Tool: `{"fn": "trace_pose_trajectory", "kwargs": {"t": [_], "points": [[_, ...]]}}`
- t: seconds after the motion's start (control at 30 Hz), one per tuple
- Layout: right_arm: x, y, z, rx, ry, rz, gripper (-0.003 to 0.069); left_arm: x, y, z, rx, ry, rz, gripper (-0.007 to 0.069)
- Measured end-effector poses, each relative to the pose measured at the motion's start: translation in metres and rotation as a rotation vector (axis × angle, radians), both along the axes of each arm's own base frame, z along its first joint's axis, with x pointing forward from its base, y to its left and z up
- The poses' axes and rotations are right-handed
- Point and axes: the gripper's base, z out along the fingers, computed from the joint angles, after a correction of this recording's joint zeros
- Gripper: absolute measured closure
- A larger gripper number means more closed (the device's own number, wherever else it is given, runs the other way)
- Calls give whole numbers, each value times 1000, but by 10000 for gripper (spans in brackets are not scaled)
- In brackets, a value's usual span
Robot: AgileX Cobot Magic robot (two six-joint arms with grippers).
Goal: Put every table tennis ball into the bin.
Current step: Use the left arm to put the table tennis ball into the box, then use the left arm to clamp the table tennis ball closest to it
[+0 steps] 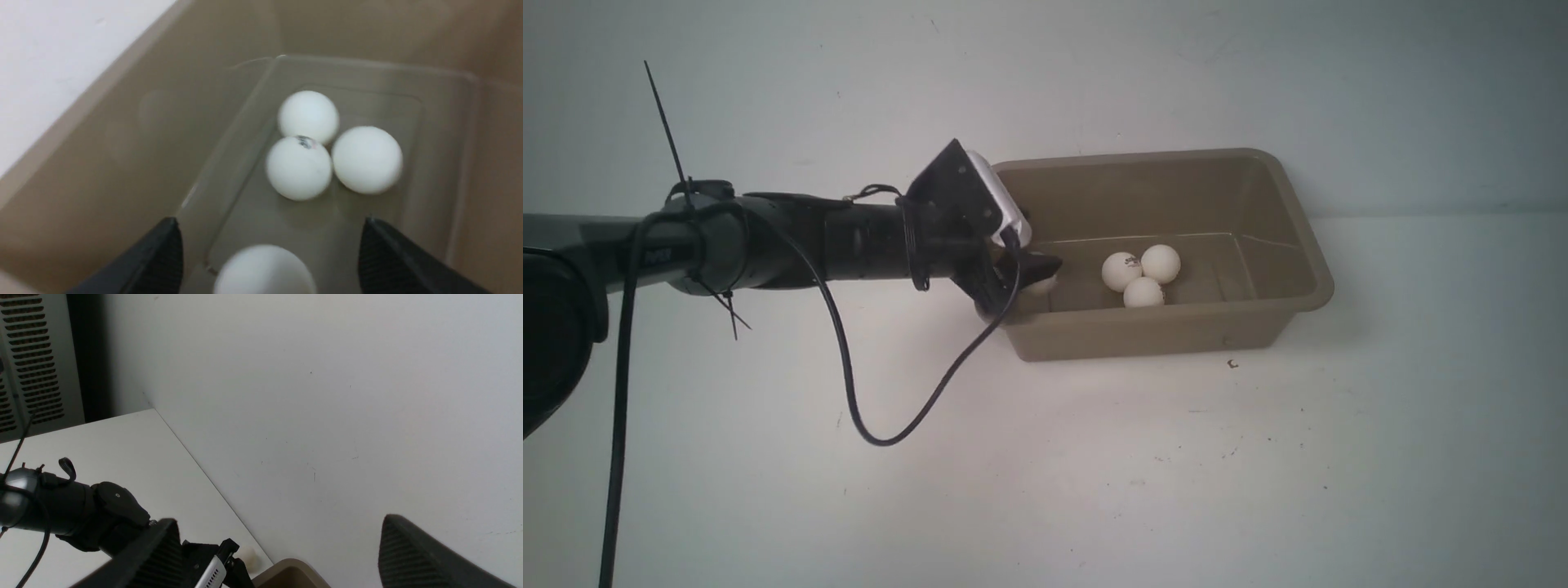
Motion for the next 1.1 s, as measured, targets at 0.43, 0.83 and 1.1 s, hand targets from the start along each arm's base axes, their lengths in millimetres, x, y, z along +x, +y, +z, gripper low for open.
{"fn": "trace_pose_trajectory", "kwargs": {"t": [0.43, 0.83, 1.1], "points": [[0, 0, 0, 2, 1, 3, 69, -15, 64, 117, -215, 20, 261, 92], [0, 0, 0, 4, 1, 4, 69, -34, 121, 112, 114, 175, 323, 92], [-1, 1, 0, 7, 2, 7, 69, 3, 112, 33, 90, 156, 271, 134]]}}
